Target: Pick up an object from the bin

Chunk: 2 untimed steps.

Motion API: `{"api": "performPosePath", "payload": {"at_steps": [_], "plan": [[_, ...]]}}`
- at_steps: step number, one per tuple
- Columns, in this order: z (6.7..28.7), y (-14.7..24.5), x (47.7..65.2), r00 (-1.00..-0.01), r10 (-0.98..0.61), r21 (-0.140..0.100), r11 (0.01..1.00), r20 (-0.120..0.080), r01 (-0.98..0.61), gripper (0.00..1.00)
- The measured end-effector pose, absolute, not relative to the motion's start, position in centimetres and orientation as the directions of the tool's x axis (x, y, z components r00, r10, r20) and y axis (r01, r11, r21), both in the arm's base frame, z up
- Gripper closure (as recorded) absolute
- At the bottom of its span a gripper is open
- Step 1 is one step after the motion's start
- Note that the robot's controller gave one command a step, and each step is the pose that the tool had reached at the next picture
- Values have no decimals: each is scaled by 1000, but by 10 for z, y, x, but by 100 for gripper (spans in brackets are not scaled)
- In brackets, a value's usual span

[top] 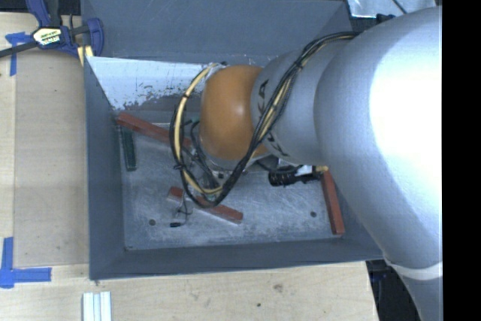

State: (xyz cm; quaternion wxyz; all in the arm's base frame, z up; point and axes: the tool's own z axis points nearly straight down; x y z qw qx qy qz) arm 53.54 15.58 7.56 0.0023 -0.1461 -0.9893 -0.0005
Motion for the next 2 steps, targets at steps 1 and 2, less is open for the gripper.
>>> {"api": "performPosePath", "payload": {"at_steps": [1, 2], "plan": [[88, 119, 569, -978, 210, 1, 978, -4, 210, 100], [88, 119, 569, -978, 210, 1, 978, -4, 210, 0]]}}
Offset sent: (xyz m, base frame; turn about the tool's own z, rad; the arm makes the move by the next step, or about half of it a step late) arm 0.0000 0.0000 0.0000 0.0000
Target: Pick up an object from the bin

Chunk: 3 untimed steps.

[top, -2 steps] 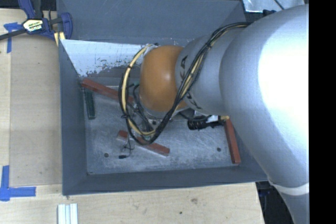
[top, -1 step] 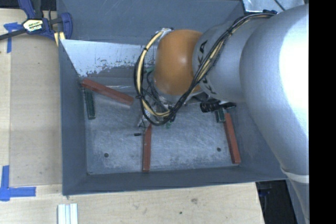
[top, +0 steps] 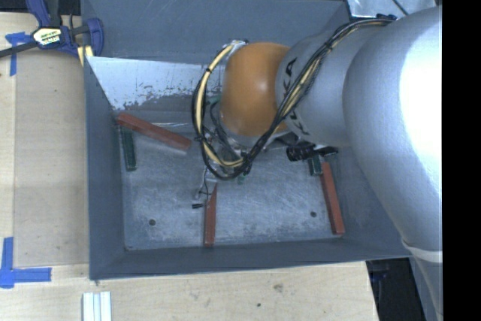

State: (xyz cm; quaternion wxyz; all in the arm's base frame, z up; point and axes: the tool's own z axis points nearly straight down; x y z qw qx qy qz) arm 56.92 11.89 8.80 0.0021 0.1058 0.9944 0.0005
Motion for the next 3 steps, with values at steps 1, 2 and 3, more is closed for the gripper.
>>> {"api": "performPosePath", "payload": {"at_steps": [1, 2, 3], "plan": [[78, 104, 602, -986, 167, 2, 986, -4, 167, 0], [70, 93, 620, -989, 148, 0, 989, -3, 148, 0], [76, 122, 623, -997, 76, 0, 997, -4, 76, 0]]}}
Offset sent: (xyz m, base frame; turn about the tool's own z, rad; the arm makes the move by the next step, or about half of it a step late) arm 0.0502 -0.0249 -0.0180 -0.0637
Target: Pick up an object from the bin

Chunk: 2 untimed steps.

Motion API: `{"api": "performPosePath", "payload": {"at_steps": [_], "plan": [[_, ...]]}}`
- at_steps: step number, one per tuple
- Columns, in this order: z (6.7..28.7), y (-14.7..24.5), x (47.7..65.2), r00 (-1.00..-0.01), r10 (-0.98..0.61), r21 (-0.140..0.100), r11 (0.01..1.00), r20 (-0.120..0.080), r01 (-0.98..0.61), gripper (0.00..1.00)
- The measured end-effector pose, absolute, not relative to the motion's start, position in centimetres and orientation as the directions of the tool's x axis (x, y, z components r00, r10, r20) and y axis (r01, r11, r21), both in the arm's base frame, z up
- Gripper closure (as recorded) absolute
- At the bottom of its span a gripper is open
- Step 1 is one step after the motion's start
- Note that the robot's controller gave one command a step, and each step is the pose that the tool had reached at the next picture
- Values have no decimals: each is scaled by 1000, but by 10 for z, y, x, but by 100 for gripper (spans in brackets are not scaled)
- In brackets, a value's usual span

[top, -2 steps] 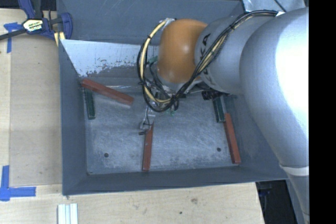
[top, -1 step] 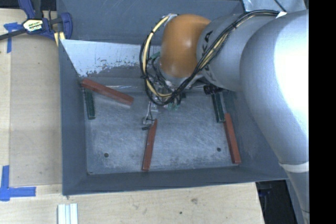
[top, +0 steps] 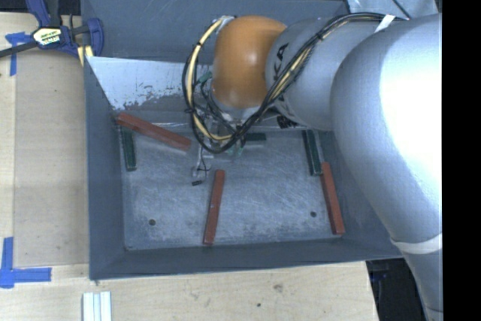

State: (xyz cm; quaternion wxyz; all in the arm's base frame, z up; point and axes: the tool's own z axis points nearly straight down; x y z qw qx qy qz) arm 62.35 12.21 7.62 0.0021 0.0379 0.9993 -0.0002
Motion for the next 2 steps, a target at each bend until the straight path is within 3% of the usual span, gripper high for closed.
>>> {"api": "performPosePath", "payload": {"at_steps": [1, 2], "plan": [[75, 154, 627, -993, 115, 1, 993, -3, 115, 100], [75, 154, 627, -993, 115, 1, 993, -3, 115, 100]]}}
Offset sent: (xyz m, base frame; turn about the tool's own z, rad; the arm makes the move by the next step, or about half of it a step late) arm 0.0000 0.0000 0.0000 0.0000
